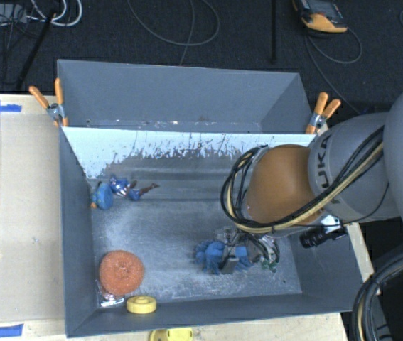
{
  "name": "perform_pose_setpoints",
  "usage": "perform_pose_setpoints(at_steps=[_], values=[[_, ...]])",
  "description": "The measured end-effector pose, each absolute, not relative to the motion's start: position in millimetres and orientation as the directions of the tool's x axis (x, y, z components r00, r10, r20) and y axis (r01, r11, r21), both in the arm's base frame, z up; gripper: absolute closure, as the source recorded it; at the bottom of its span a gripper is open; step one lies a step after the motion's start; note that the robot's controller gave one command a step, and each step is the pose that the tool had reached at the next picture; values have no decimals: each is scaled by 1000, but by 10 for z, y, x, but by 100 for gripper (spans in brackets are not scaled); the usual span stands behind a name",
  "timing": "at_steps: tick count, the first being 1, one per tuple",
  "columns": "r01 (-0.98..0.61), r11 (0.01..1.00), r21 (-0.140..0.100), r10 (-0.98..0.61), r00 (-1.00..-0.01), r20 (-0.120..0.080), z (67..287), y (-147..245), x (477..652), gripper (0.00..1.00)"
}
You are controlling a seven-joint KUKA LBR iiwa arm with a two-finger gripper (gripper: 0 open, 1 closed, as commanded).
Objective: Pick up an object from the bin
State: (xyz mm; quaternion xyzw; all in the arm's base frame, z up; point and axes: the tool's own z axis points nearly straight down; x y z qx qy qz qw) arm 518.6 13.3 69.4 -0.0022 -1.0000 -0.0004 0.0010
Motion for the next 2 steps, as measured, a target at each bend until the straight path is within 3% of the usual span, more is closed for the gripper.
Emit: perform_pose_setpoints(at_steps=[1, 2], values=[[5, 1000, 1, 5, -1000, 2, 693, 132, 5186, 100], [25, 1000, 0, 25, -1000, 0, 1965, 93, 5066, 100]])
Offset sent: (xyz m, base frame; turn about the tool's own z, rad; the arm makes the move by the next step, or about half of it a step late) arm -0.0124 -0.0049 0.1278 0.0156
